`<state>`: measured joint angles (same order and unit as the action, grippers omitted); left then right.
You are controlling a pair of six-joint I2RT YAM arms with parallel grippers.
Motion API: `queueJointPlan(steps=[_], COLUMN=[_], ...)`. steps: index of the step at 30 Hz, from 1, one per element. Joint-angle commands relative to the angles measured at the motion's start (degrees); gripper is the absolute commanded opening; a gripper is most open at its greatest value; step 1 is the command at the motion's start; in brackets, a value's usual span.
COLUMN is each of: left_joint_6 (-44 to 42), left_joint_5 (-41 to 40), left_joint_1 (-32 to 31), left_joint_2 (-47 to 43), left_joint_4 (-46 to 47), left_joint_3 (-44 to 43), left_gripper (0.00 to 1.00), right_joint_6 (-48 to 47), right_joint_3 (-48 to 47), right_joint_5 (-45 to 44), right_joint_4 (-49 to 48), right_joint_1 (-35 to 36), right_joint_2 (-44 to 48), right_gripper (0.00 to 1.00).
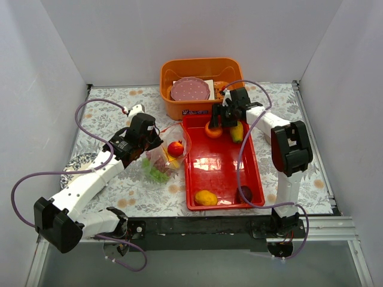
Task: Place the food in the zip-top bag and seal the zipper
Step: Pick up the fake fruit from the bin.
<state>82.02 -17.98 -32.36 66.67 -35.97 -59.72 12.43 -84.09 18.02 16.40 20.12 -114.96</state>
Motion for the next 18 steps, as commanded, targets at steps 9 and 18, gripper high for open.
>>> queueJointPlan(steps=[9,18], left_joint_6=[-0.5,-0.7], left_joint_5=[0.3,0.1], left_joint_1=[0.3,0.3], left_joint_2=[-2.9,-3.2], left_joint_4=[-0.3,-0.1], left_joint_3=[-0.4,0.0], left_gripper=[0.00,0.00], right_joint_6=[0.4,0.1], right_joint_3=[5.9,6.6], right_joint_5=[-3.3,-4.0], right_joint_4=[6.0,5.9], right_joint_1=[4.7,7.6], right_joint_2=[0.0,0.2], right_gripper=[0.71,0.70])
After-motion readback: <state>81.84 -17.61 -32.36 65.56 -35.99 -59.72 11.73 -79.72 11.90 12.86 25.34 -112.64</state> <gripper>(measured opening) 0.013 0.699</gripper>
